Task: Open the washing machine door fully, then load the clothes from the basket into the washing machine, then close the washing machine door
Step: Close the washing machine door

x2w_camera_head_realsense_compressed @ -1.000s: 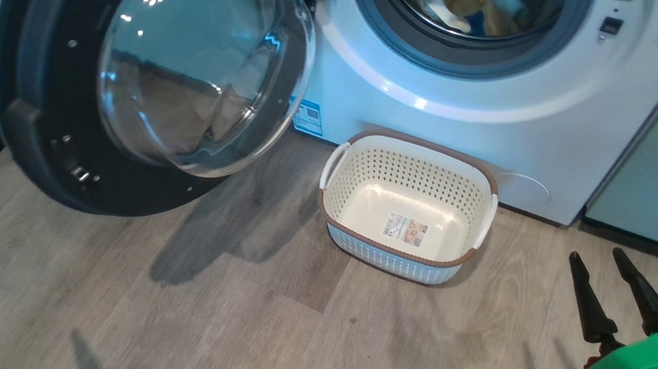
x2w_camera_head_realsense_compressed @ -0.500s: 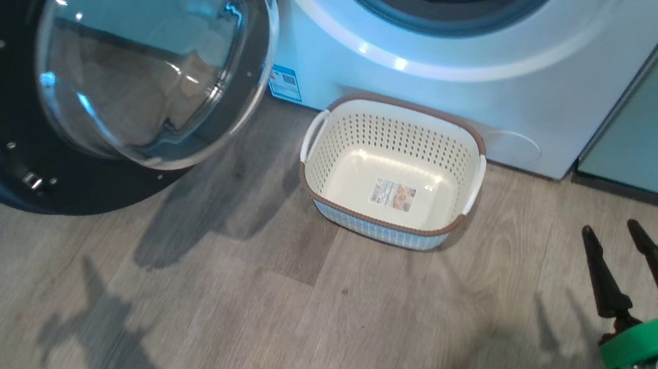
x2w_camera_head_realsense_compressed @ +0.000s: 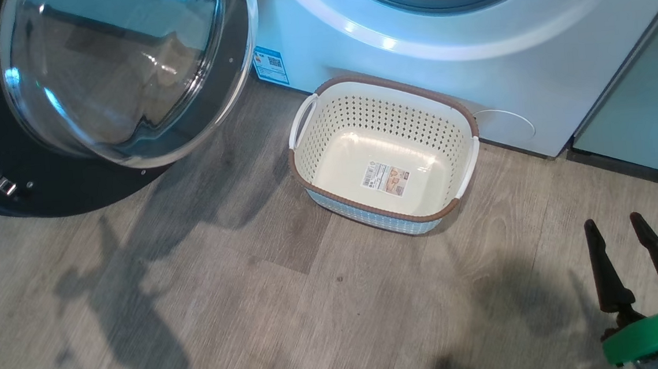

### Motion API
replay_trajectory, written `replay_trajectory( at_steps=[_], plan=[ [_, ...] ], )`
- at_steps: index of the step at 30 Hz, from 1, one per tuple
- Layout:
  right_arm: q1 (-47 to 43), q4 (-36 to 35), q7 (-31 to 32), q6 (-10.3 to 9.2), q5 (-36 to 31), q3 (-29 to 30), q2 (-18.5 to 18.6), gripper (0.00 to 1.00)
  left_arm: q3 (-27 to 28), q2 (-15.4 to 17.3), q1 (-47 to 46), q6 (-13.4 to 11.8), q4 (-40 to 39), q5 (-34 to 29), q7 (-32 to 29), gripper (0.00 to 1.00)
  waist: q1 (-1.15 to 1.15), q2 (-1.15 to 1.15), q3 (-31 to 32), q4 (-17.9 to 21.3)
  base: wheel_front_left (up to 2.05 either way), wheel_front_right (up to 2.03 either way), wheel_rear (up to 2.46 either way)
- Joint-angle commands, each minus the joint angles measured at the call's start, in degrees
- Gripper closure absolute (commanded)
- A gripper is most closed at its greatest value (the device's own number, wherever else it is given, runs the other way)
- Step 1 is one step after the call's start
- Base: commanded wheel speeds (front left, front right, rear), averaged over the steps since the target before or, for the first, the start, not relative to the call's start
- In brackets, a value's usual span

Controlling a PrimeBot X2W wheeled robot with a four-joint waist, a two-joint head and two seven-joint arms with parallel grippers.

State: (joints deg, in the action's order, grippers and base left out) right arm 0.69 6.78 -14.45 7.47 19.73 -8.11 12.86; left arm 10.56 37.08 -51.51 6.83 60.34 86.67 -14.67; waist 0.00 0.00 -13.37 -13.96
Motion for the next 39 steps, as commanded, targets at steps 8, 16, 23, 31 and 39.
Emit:
replay_trajectory(
  at_steps=[8,16,23,31,39],
  plan=[
    [2.3,-1.7,-0.5,0.02,-0.3,-1.4,1.7,0.0,-2.9,1.8,-3.6,0.2,-0.6,-3.0,-2.5,1.0,0.0,0.0,0.2,0.0,0.0,0.0,0.0],
    [2.2,-1.5,-0.5,0.02,-0.6,-1.3,1.5,0.0,-4.8,1.1,-4.4,0.5,0.1,-3.5,-6.4,1.0,0.0,0.0,0.2,0.0,0.0,0.0,0.0],
    [1.9,-1.2,-0.5,0.02,-0.6,-1.1,0.7,0.0,-6.5,-0.8,-3.7,0.6,-1.8,-3.0,-11.4,1.0,0.0,0.0,1.2,-0.5,0.0,0.0,0.0],
    [1.5,-0.7,-0.5,0.02,-0.6,-1.2,-0.5,0.0,-8.2,-2.6,-1.1,0.6,-6.0,-2.1,-16.1,1.0,0.0,0.0,2.9,-1.4,0.0,0.0,0.0],
    [1.1,-0.2,-0.5,0.02,-0.4,-1.1,-1.6,0.0,-9.2,-4.0,2.5,0.7,-10.8,-0.1,-21.5,1.0,0.0,0.0,4.9,-1.5,0.0,0.0,0.0]
  ],
)
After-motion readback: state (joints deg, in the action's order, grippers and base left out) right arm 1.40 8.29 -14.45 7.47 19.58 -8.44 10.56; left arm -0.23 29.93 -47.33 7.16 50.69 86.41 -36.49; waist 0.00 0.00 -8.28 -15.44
